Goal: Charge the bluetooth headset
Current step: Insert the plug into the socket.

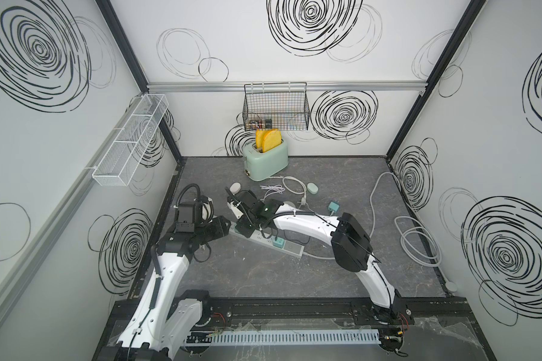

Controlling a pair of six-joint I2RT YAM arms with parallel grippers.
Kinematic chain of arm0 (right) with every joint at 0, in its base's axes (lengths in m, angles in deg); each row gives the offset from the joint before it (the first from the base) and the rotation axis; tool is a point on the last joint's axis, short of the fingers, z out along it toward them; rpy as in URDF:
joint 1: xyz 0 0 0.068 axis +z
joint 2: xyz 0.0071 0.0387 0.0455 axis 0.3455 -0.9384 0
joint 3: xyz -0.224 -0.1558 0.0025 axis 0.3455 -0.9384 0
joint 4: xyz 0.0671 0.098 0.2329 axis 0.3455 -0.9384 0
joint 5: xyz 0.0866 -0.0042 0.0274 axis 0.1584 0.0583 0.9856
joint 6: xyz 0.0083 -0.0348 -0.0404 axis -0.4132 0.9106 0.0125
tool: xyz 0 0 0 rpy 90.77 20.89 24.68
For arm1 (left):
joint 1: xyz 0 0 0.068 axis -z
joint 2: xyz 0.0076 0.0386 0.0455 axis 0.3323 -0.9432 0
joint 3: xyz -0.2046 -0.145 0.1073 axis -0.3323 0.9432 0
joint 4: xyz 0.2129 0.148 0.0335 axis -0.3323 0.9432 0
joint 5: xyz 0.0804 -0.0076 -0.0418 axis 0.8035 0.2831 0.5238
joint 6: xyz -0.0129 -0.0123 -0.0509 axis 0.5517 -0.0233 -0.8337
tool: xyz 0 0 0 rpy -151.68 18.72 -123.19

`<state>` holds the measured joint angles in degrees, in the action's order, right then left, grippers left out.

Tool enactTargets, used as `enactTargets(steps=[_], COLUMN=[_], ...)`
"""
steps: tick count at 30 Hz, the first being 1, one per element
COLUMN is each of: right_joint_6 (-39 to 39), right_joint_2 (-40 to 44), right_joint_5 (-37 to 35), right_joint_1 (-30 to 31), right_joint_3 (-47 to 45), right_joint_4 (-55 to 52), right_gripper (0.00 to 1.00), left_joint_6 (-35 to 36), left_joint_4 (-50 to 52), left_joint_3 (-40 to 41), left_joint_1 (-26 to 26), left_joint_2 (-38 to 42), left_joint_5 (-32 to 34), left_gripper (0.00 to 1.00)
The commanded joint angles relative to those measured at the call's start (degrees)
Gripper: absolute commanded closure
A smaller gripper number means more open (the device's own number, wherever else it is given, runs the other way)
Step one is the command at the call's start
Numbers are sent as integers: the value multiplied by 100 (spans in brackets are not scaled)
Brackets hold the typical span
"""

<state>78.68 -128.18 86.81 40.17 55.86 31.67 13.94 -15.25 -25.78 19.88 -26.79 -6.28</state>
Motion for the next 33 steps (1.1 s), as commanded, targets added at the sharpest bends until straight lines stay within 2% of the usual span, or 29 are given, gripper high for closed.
enactTargets(steps=[1,7,10,21,25,29,33], right_joint_6=[21,63,38,-14,52,222,225], right_joint_2=[-734,-847,-941,-702,-800,-966,-920], right_joint_5=[582,672,431,762,990,778,858], right_joint_1=[299,235,185,337,151,79,89], right_joint_3=[-346,-245,-224,-1084,-1016,-639,-686], right_joint_4=[-1148,-1168,-1262,-887,-923,-1305,-1304], right_gripper=[100,100,100,100,100,100,100], left_joint_6=[49,53,66,71,45,1,-8], left_joint_4=[-13,-13,5,-12,-55,-105,-101], left_joint_3=[-125,-144,-145,-179,-187,-180,-156], left_joint_1=[-43,-39,-45,-47,-51,-65,-82], left_joint_2=[57,34,34,-2,-2,-2,18], left_joint_5=[-68,-72,-59,-50,-76,-118,-138], left_gripper=[48,48,47,47,47,48,48])
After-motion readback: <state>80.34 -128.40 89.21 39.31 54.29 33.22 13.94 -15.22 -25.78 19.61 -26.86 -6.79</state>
